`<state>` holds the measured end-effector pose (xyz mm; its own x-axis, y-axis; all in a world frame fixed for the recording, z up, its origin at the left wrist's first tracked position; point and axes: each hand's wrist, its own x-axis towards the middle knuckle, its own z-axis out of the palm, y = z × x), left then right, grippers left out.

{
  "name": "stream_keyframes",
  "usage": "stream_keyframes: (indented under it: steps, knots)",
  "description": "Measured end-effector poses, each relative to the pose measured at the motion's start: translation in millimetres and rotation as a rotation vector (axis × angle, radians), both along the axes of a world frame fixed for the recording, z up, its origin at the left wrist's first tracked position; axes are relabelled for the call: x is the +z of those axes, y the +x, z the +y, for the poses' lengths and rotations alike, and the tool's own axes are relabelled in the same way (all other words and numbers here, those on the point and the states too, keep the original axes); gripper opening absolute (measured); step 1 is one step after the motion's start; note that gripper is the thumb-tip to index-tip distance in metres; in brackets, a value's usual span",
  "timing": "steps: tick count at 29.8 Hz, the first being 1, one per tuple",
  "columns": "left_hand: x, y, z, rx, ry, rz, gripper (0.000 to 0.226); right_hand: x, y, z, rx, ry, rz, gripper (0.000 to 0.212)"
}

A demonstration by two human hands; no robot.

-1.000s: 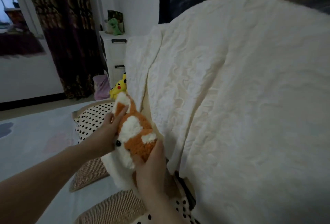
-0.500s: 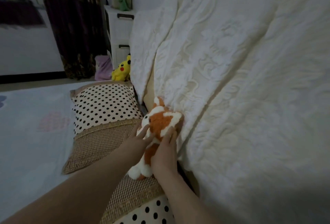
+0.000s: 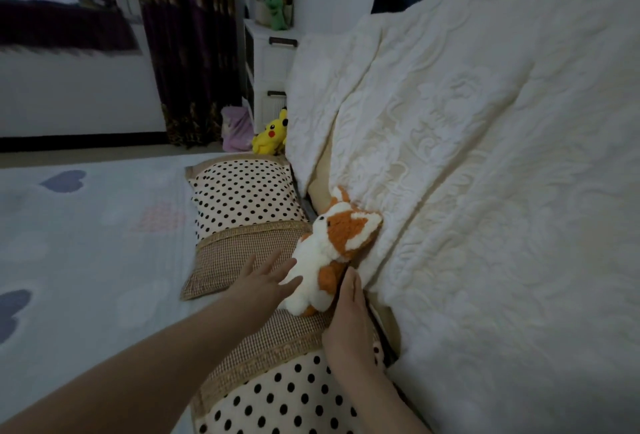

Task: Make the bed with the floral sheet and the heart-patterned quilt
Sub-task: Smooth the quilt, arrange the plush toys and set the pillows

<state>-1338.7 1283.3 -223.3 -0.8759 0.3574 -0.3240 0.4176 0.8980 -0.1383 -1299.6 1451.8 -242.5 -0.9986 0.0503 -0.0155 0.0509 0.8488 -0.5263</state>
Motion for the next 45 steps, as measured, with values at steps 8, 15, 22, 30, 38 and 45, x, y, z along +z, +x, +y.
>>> stream_keyframes:
  steps: [8,15,22,30,38,45]
  knots:
    - [19,106,-28,0.017,0.063,0.037,0.086,23,77,-25,0.040,-0.040,-0.029,0.083]
    - [-4,112,-25,0.154,0.165,0.060,0.079,8,75,-47,0.056,-0.109,0.033,0.086]
    - [-73,32,9,0.307,0.383,0.065,0.073,-46,2,-18,0.020,-0.165,0.094,0.076]
    - [-151,-64,30,0.496,0.612,0.039,0.094,-91,-111,-21,-0.235,-0.321,0.004,0.092]
    - [-220,-126,49,0.551,0.847,0.039,0.123,-150,-181,-13,-0.307,-0.567,-0.233,0.082]
    - [-254,-121,47,0.300,0.793,0.294,0.104,-201,-176,-2,-0.324,-0.626,-0.022,0.053]
